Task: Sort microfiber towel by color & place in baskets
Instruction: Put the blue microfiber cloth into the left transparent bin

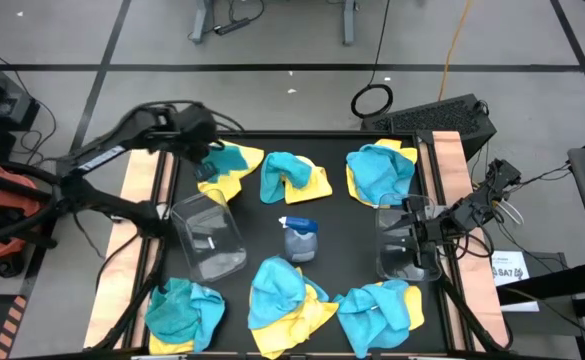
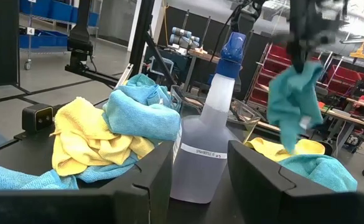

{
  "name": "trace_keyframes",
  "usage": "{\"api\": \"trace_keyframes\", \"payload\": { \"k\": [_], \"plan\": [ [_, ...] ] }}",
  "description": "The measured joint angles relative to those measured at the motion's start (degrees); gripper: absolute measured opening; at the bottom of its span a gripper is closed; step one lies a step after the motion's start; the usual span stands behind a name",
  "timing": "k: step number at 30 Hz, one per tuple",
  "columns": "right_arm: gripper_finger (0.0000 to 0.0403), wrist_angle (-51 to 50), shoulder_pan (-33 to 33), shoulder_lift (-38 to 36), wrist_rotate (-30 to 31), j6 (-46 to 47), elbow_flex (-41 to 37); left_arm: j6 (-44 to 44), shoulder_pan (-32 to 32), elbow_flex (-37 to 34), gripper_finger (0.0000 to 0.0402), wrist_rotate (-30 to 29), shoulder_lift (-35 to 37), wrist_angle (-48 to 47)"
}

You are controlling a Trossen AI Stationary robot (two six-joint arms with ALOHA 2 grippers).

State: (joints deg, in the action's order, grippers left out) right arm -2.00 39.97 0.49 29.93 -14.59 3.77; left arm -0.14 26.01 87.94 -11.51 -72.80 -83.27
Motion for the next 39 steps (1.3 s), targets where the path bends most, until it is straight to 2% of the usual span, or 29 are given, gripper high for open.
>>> {"api": "trace_keyframes", "payload": {
  "k": [5,10,15,21,28,39],
  "plan": [
    [0.0146,0.0,0.0,0.0,0.0,0.0,0.0,-1.1,-4.0,9.8,0.0002,3.6,2.7,-4.4],
    [0.0146,0.0,0.0,0.0,0.0,0.0,0.0,-1.1,-7.8,16.3,0.0002,12.2,6.1,-5.6],
    [0.0146,0.0,0.0,0.0,0.0,0.0,0.0,-1.2,-10.3,18.0,0.0002,20.2,9.4,-6.0],
    [0.0146,0.0,0.0,0.0,0.0,0.0,0.0,-5.4,-12.4,17.9,0.0002,21.2,10.9,-6.6],
    [0.0146,0.0,0.0,0.0,0.0,0.0,0.0,-7.7,-16.9,12.7,0.0001,21.4,9.8,-6.8],
    [0.0146,0.0,0.0,0.0,0.0,0.0,0.0,-15.3,-25.5,-6.8,0.0001,25.0,8.2,-5.0]
  ]
}}
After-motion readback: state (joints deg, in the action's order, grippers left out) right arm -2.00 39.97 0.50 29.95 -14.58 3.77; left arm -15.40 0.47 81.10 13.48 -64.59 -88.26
